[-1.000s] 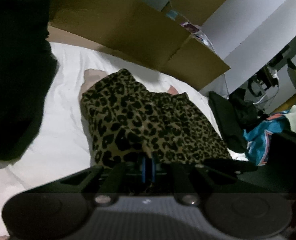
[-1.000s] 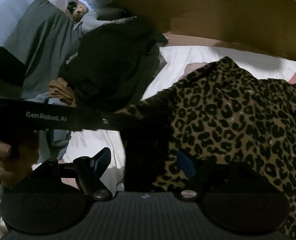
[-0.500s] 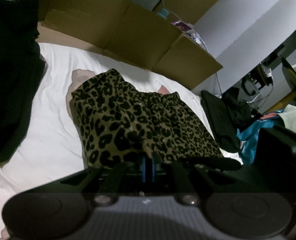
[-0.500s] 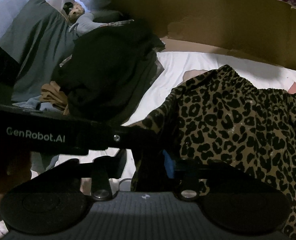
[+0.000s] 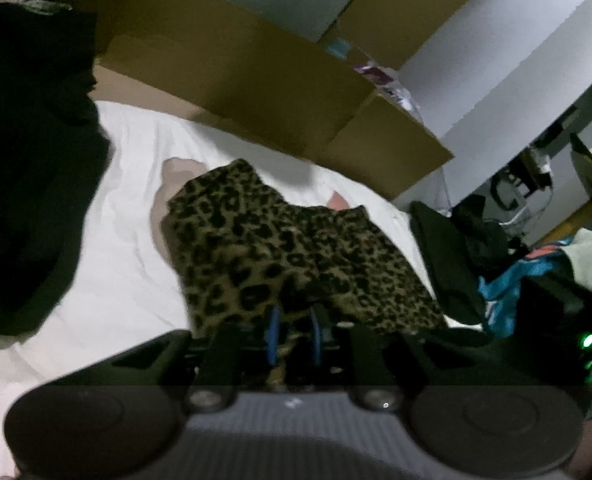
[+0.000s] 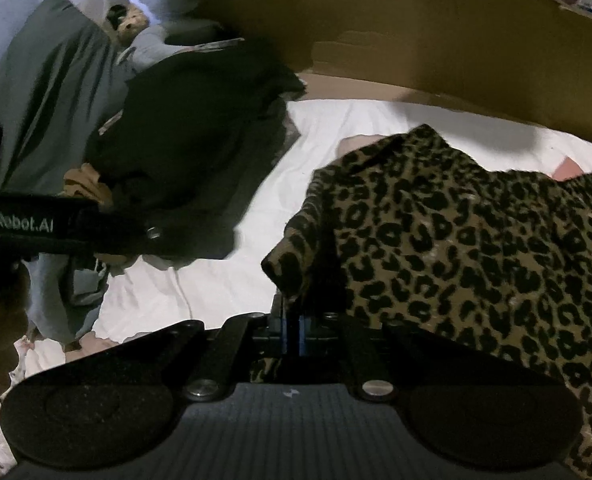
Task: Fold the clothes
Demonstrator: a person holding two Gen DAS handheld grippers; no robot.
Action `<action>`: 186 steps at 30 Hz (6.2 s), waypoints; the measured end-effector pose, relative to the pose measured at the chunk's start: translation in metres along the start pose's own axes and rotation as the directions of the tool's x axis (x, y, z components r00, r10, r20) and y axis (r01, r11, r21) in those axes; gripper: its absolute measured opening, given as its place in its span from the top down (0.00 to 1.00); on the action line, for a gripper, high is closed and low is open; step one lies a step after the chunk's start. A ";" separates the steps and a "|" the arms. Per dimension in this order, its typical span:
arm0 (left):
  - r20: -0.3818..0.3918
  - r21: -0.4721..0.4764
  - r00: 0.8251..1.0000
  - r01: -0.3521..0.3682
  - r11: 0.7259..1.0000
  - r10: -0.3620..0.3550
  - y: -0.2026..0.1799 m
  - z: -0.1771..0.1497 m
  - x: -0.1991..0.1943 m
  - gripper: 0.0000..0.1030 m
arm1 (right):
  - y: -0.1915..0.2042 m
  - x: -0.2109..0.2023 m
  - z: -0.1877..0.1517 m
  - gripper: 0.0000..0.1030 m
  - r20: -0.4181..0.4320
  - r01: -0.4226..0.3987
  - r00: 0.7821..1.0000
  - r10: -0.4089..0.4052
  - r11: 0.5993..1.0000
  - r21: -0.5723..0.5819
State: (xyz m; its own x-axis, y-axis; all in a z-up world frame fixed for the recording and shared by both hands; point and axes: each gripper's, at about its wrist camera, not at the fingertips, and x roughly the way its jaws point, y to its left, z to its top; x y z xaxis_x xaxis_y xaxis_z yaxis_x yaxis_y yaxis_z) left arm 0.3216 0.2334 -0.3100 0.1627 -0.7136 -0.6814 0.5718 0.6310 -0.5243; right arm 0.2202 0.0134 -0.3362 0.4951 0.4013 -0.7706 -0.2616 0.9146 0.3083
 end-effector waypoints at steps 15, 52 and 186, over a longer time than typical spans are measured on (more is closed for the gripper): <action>-0.100 0.033 0.992 -0.079 0.996 0.082 0.002 -0.024 0.035 0.83 | -0.035 -0.043 0.019 0.98 -0.159 -0.038 0.987 0.035 0.999 -0.017; -0.338 0.202 0.934 -0.044 0.978 0.112 -0.058 -0.039 0.097 0.82 | -0.199 -0.150 -0.024 1.00 -0.113 -0.006 0.993 0.029 0.980 0.198; -0.342 -0.057 0.864 -0.412 0.910 0.370 -0.182 0.135 0.355 1.00 | -0.377 -0.166 -0.235 0.98 0.190 -0.006 0.959 -0.211 0.654 0.756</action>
State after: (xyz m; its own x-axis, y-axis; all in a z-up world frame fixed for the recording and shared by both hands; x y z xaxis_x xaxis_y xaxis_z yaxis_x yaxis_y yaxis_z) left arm 0.3842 -0.1757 -0.3874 0.0766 -0.2792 -0.9572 0.4073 0.8850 -0.2255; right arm 0.0421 -0.4096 -0.4550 0.6870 0.2014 -0.6982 0.4525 0.6332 0.6279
